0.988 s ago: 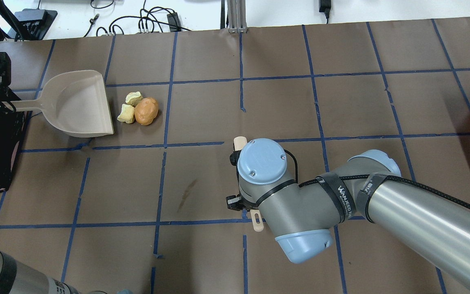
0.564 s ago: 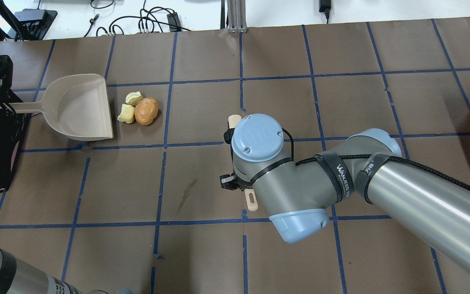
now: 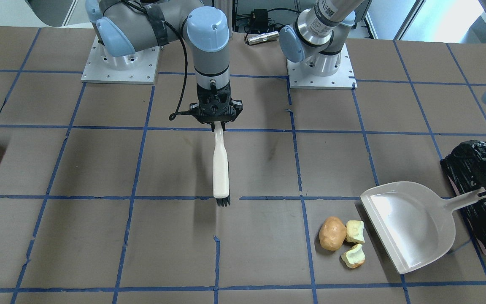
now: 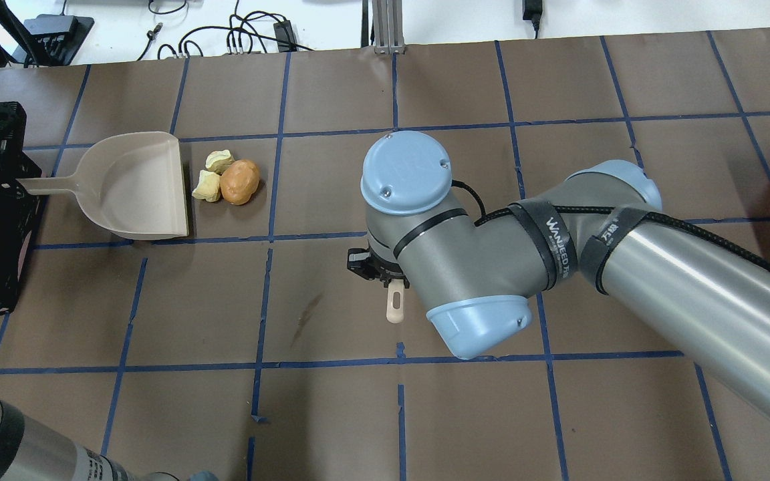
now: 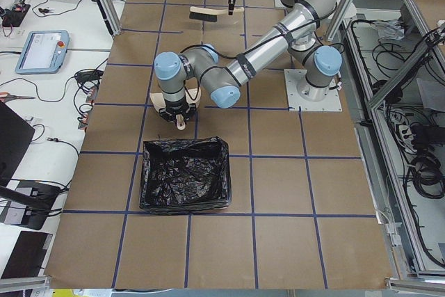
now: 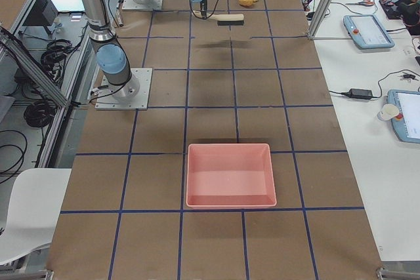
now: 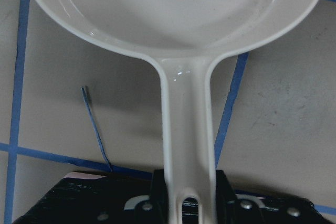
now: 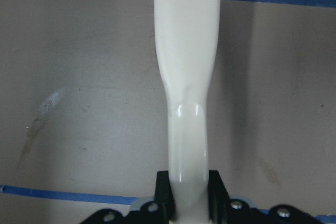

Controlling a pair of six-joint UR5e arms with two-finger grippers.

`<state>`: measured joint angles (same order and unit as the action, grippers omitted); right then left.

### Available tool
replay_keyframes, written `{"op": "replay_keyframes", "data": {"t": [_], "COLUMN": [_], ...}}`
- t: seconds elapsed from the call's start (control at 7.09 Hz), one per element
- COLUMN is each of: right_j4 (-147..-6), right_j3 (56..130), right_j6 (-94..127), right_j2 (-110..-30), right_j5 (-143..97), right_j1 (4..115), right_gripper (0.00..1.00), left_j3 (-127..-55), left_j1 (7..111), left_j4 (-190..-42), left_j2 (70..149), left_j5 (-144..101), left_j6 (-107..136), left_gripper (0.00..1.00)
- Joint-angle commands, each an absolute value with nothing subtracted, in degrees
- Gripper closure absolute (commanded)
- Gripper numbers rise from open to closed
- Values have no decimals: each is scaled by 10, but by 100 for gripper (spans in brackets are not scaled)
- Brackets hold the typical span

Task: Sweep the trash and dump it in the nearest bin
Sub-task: 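Lift the white brush and move it toward the bread with the right gripper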

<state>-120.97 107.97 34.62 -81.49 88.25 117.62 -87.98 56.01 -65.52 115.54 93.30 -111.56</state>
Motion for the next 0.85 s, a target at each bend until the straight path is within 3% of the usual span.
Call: {"op": "replay_keyframes", "data": {"t": [0.0, 0.42, 0.71], "right_j4": [-1170, -1038, -943], "right_j3": [1001, 778, 681], "right_j6": [488, 620, 627], "right_j2": [-771, -622, -553], "right_j5": [880, 883, 879], "right_j1": [1183, 1242, 1279], "right_gripper": [99, 99, 99], "left_j3": [-878, -875, -876], "left_j1": [560, 561, 561], "left_j4": [-657, -654, -652], "left_j2": [1165, 1177, 1177], "left_j5": [931, 931, 931], "left_j6": [-1124, -1132, -1138], "left_gripper": [100, 100, 100]}}
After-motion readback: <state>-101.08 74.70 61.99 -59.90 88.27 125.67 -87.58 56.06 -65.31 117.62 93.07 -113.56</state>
